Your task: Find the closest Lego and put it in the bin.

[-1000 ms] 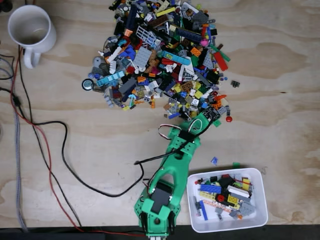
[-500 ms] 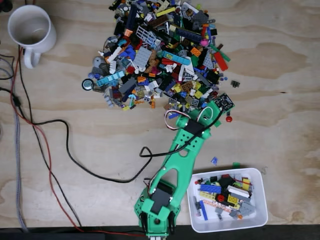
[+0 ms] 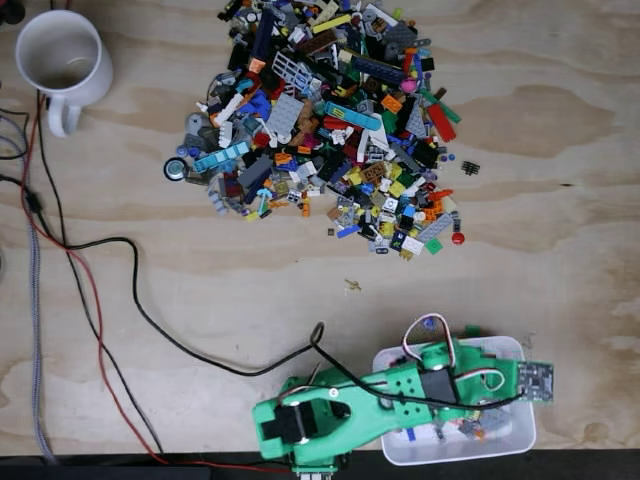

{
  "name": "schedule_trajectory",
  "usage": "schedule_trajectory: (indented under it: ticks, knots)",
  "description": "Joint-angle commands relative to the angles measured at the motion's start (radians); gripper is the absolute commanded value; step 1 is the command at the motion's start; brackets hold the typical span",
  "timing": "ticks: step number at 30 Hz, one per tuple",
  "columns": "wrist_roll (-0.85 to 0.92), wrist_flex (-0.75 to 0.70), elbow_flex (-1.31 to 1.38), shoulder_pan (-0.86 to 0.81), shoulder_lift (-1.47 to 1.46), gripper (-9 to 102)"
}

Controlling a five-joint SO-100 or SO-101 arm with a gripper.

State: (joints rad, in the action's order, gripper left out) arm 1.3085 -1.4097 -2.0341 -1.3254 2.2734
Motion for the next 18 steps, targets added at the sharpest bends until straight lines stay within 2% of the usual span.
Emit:
schedule_trajectory:
  ticks: [1,5,7,11,14,18]
  knots:
    - [0.086,0.043,-0.063,-0.132,0.089,10]
    - [0.091,0.087,-0.094,-0.14,0.106,16]
    - [0.097,0.112,-0.098,-0.137,0.107,23]
    - [0.058,0.16,-0.084,-0.072,0.129,25]
    - [0.012,0.141,-0.028,0.089,0.172,20]
    - [0.018,0.094,-0.02,0.434,0.282,19]
